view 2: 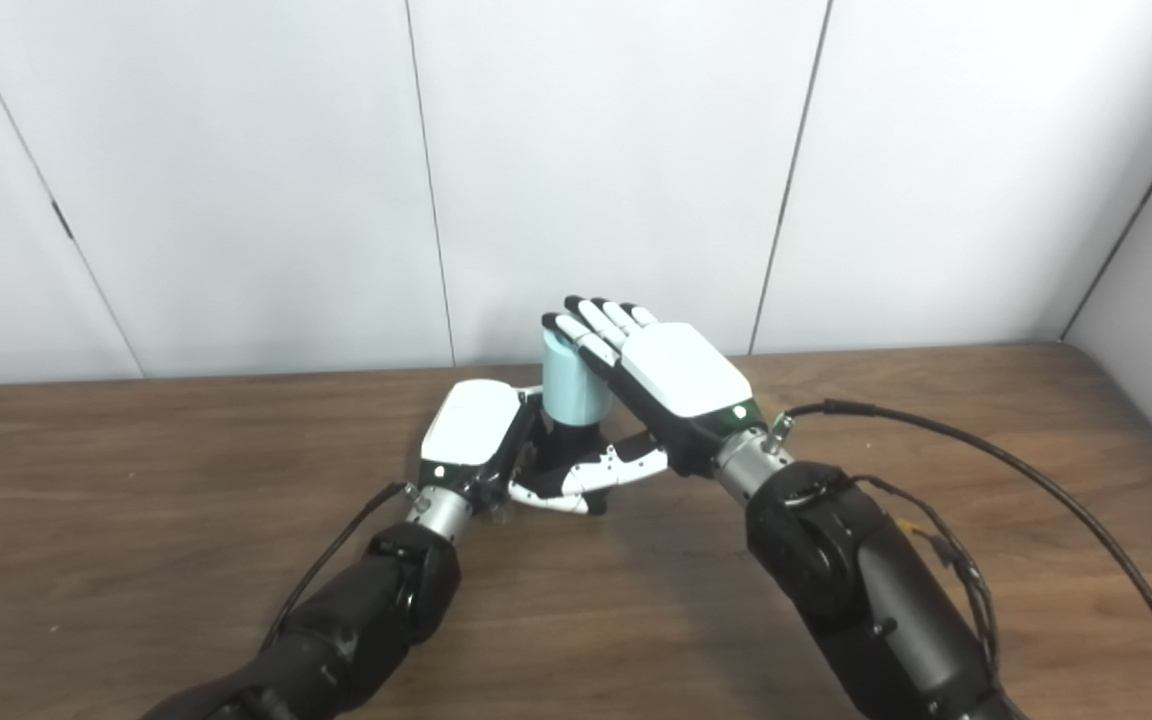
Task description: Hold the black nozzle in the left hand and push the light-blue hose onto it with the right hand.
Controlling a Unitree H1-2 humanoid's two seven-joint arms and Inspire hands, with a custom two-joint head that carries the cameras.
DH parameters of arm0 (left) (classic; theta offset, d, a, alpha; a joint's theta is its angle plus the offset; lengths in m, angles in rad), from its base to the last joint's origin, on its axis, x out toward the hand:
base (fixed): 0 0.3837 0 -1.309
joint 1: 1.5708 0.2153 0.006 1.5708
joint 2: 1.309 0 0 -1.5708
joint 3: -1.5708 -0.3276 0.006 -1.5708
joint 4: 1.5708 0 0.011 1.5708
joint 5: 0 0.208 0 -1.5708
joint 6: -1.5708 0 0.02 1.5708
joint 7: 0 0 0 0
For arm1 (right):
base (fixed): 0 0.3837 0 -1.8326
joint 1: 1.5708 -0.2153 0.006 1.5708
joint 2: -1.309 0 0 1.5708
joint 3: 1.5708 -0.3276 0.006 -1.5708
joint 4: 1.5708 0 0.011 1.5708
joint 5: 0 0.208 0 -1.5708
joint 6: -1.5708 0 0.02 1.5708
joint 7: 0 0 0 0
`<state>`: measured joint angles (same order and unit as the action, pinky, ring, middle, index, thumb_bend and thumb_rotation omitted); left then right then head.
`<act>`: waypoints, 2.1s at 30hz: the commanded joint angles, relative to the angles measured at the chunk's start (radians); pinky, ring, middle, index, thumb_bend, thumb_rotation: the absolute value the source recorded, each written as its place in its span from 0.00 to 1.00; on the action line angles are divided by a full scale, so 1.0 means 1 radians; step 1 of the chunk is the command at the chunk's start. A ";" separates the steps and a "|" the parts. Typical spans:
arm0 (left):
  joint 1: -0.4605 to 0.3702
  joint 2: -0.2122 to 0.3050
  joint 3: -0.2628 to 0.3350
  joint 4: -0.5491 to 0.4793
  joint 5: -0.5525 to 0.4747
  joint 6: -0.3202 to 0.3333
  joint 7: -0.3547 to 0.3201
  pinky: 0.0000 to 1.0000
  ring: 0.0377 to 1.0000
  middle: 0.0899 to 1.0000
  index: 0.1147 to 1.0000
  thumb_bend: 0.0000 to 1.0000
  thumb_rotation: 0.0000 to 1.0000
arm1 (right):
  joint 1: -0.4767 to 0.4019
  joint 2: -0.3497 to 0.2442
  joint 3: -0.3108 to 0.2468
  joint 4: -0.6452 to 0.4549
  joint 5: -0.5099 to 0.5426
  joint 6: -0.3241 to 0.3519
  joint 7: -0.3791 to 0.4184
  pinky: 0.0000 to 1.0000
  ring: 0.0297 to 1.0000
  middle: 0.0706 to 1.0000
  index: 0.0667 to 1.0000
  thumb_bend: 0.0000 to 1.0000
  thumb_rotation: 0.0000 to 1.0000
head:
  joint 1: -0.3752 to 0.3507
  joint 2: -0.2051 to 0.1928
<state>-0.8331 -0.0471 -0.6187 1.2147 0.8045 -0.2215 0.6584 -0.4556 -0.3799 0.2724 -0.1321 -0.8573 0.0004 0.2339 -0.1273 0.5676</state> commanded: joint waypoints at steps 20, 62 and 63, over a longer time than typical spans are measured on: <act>0.249 0.047 -0.044 0.126 0.006 0.038 -0.062 0.49 0.44 0.37 0.46 0.52 0.00 | 0.003 -0.029 0.044 -0.026 -0.090 -0.019 0.044 1.00 1.00 0.89 0.85 0.92 0.80 | -0.007 0.012; 0.256 0.054 -0.043 0.120 0.005 0.018 -0.037 0.42 0.37 0.35 0.45 0.52 0.00 | 0.111 -0.029 0.153 -0.031 -0.177 0.112 0.172 1.00 1.00 1.00 0.96 0.91 0.88 | -0.006 0.022; 0.256 0.054 -0.042 0.119 0.004 0.017 -0.039 0.42 0.37 0.35 0.45 0.52 0.00 | 0.111 -0.028 0.152 -0.031 -0.174 0.115 0.177 1.00 1.00 1.00 0.96 0.91 0.88 | -0.006 0.024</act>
<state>-0.8313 -0.0416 -0.6282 1.2144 0.8038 -0.2209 0.6437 -0.4042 -0.3849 0.3709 -0.2109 -1.0470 0.0971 0.2236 -0.1319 0.5906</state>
